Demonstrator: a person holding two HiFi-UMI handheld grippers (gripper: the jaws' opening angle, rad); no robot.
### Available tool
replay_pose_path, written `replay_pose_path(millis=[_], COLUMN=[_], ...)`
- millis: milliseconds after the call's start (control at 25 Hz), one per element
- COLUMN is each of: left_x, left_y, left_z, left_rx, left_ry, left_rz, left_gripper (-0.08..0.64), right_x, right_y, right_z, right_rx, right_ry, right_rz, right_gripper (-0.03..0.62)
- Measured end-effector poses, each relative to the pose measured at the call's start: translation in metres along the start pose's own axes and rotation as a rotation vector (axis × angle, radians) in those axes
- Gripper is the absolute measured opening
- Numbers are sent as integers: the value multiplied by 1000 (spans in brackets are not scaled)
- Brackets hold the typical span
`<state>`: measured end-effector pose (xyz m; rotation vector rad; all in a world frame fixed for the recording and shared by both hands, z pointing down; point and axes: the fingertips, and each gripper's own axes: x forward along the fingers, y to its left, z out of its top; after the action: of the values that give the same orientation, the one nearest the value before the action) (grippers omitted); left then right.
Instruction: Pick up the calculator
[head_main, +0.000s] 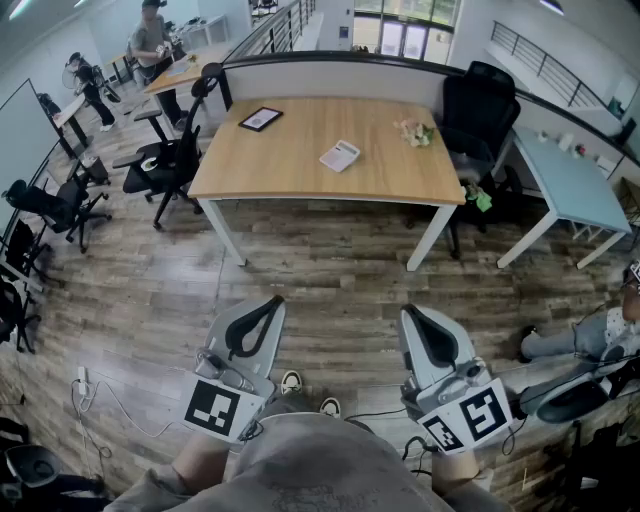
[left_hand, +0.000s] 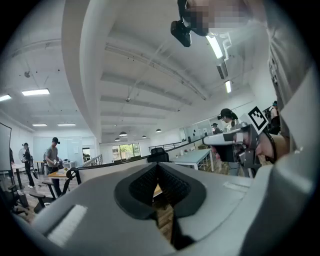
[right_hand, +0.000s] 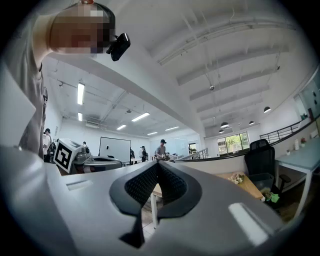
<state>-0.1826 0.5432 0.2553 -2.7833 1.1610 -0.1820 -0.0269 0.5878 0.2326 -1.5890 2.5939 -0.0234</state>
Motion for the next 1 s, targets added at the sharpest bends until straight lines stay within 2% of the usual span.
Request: replay_pose_path(millis=[160,600,720,760,800,840,1000], left_x=[-1,3,4,5,5,6,13], left_y=[1,-1,-1,-2,-2,-1,3], left_z=[-2,-3,-5,-5,-6,-7,-13], left_rx=[-4,-9,-13,-18,-20,-21,-18], left_ry=[5,5,8,9,11,15,27], left_rz=[4,2,1,0,-1,-2,0], left_gripper=[2,2,2,2,2,2,2], right_x=[-5,-8,-10,-11,-12,-13,-9], right_y=[-3,-4,-9,-13,-17,-23,-38], right_z=[7,0,3,7,10,12,9], right_rx=[65,52,60,60,56,48,11], right_ry=[-55,-32,-69,-93,-112,-121,-96], right_rz=[-3,0,-21,-34,-50,-69,-108], right_gripper=[11,11,12,25,140,223,239])
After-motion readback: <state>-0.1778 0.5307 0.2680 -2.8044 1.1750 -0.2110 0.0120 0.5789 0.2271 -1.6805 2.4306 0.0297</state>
